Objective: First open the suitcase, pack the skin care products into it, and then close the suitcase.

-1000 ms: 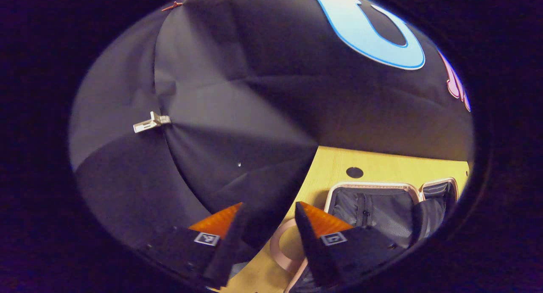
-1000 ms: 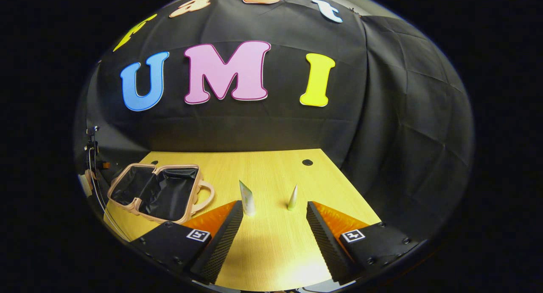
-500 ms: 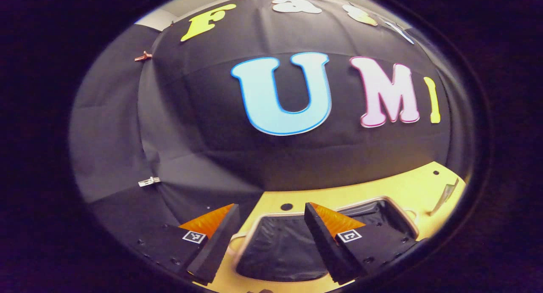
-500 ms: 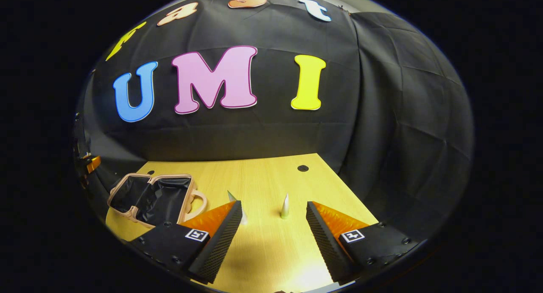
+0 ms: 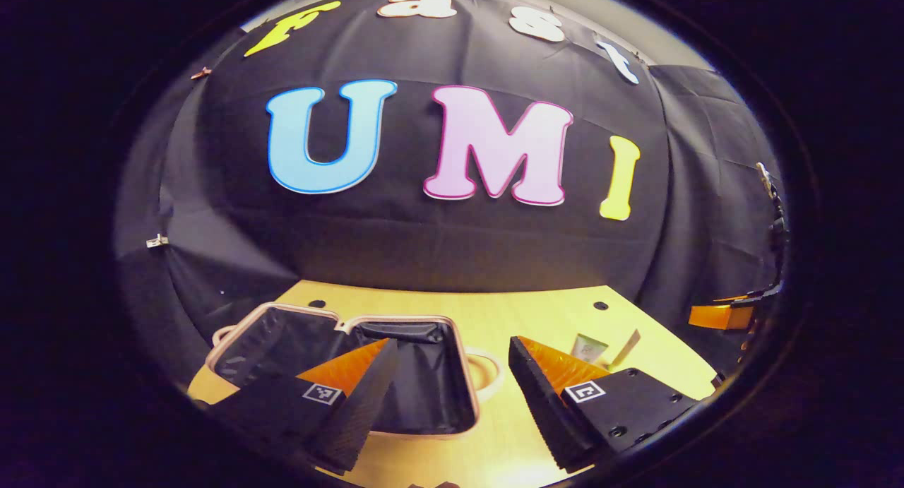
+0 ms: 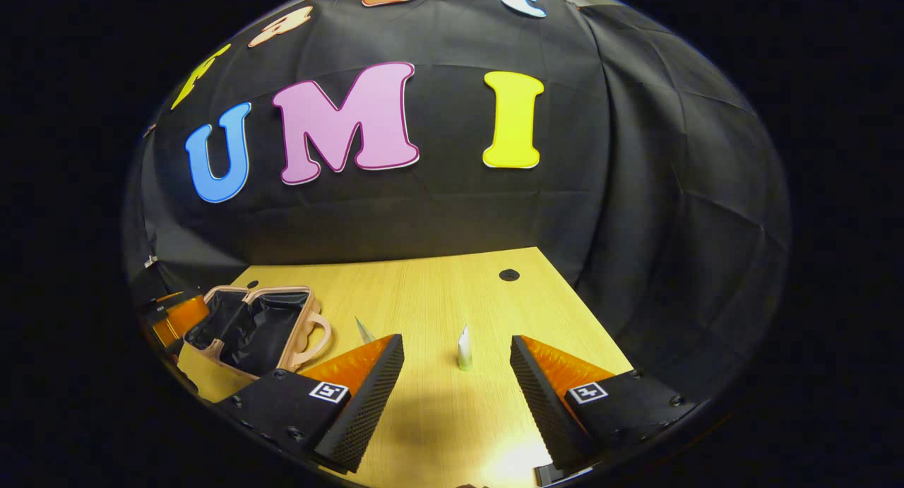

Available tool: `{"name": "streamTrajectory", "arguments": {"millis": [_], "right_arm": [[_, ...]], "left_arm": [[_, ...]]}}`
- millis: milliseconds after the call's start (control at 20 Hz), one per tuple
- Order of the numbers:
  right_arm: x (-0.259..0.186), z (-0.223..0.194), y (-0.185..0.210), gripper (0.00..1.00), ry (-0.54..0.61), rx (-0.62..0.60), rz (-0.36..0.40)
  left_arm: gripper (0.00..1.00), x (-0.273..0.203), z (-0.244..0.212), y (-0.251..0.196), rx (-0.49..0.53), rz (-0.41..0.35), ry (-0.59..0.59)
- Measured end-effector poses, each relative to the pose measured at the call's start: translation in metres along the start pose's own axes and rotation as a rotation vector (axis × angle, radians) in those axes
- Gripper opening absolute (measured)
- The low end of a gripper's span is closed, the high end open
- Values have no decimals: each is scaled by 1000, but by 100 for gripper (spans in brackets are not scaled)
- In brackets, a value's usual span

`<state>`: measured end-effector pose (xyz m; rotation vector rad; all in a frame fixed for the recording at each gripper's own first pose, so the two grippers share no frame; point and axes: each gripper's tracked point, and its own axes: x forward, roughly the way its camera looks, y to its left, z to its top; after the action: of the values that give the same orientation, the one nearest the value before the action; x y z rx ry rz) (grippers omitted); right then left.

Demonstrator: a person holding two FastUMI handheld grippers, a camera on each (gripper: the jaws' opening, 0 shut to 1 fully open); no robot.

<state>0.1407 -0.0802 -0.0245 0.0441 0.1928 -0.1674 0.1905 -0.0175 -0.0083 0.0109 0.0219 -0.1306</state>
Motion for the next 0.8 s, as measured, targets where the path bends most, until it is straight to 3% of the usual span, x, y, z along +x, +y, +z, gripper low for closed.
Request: {"name": "streamTrajectory", "arguments": {"millis": [300, 500, 800], "right_arm": [[43, -30, -2, 96, 68, 1, 138], [80, -65, -15, 98, 112, -26, 181], [125, -111, -18, 98, 156, -48, 217]], "left_arm": [[99, 42, -60, -103, -23, -140, 65], [99, 87, -116, -151, -47, -224, 155], [97, 159, -159, -160, -35, -184, 210]]}}
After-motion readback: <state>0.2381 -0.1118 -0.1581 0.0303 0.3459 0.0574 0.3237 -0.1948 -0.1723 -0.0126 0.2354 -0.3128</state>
